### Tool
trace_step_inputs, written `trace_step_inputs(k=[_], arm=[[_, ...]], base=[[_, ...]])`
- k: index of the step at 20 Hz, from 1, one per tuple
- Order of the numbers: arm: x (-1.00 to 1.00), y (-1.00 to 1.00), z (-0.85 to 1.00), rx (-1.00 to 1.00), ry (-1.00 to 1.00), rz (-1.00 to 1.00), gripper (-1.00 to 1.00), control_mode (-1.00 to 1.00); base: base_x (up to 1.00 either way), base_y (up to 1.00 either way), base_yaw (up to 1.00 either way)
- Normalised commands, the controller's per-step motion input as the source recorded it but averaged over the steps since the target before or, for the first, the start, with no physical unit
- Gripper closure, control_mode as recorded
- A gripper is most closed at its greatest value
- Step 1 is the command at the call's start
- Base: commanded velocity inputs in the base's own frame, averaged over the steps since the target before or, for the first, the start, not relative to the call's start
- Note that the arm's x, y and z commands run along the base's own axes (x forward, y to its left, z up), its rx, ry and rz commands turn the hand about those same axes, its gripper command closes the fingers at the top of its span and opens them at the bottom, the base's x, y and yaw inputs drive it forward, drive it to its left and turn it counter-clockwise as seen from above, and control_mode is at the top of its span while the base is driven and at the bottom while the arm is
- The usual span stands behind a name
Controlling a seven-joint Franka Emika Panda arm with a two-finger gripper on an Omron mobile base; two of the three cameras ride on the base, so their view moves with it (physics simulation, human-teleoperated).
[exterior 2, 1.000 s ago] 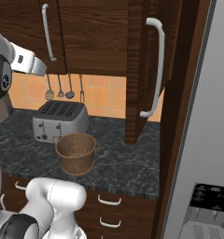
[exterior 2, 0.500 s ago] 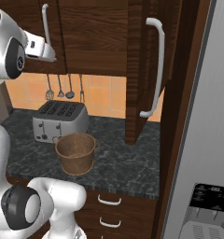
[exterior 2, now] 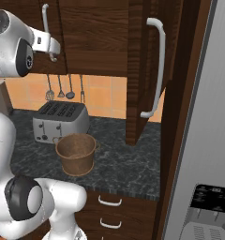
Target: Open the cabinet, pick up the bread from the cabinet and place it in the basket. Then move the basket to the dining counter.
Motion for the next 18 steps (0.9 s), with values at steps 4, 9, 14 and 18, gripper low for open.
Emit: trace_step_inputs(k=[4,9,14,18], arm=[[0.36,-0.03,0.01,0.00,-0.04,0.00,-1.00,-1.00],[0.30,-0.01,0.00,0.00,0.00,0.00,-1.00,-1.00],[0.41,0.00,0.00,0.00,0.00,0.00,-1.00,-1.00],[0.34,0.00,-0.01,0.00,0.00,0.00,-1.00,-1.00]], base=[[0.00,0.00,0.00],[0.00,0.00,0.00],[0.00,0.00,0.00],[0.00,0.00,0.00]])
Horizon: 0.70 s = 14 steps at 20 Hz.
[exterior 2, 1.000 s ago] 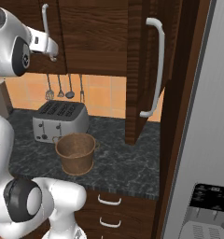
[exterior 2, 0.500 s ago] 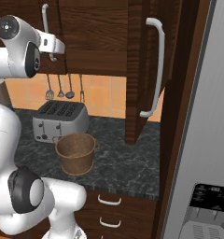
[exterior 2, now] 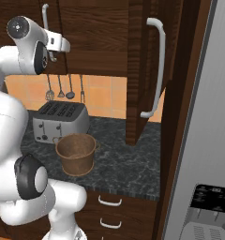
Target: Open the cabinet, pick up the bread from the cabinet and place it in the basket. Then move the basket to the dining counter.
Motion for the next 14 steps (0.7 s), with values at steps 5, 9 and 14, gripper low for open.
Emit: trace_step_inputs(k=[5,9,14], arm=[[0.48,0.10,-0.02,0.00,0.00,0.00,1.00,-1.00],[0.55,0.26,-0.03,0.00,0.00,0.00,1.00,-1.00],[0.04,0.19,-0.01,0.00,0.00,0.00,1.00,-1.00]], base=[[0.00,0.00,0.00],[0.00,0.00,0.00],[0.00,0.00,0.00]])
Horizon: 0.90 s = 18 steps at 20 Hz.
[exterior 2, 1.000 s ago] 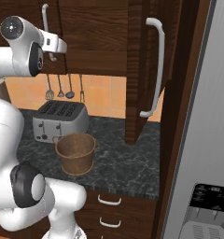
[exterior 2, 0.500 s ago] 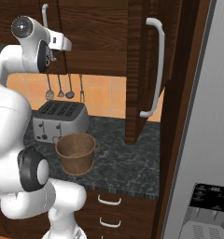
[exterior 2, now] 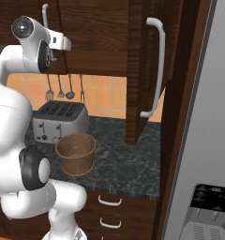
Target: Open the cabinet, pick up the bread from the cabinet and place it in the basket. Then move the basket to the dining counter.
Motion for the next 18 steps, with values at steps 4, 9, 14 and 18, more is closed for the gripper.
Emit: trace_step_inputs(k=[4,9,14,18], arm=[[-0.07,0.27,0.00,0.00,-0.01,0.00,1.00,-1.00],[-0.53,0.22,0.00,0.00,0.00,0.00,1.00,-1.00],[-1.00,0.02,0.01,0.00,0.00,-0.02,1.00,-1.00],[-1.00,0.17,0.00,0.00,0.00,-0.09,1.00,-1.00]], base=[[0.00,0.00,0.00],[0.00,0.00,0.00],[0.00,0.00,0.00],[0.00,0.00,0.00]])
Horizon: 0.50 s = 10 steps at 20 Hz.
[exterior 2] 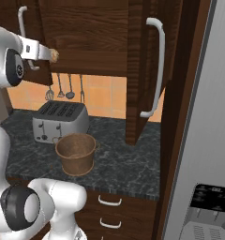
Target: Open the cabinet, pick up the bread from the cabinet and place it in the basket. Then move the basket to the dining counter.
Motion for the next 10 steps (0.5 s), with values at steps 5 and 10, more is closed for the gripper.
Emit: trace_step_inputs(k=[5,10], arm=[[-1.00,0.31,0.00,0.00,0.00,-0.09,1.00,-1.00],[-0.95,0.64,0.00,0.00,0.00,-0.10,1.00,-1.00]], base=[[0.00,0.00,0.00],[0.00,0.00,0.00]])
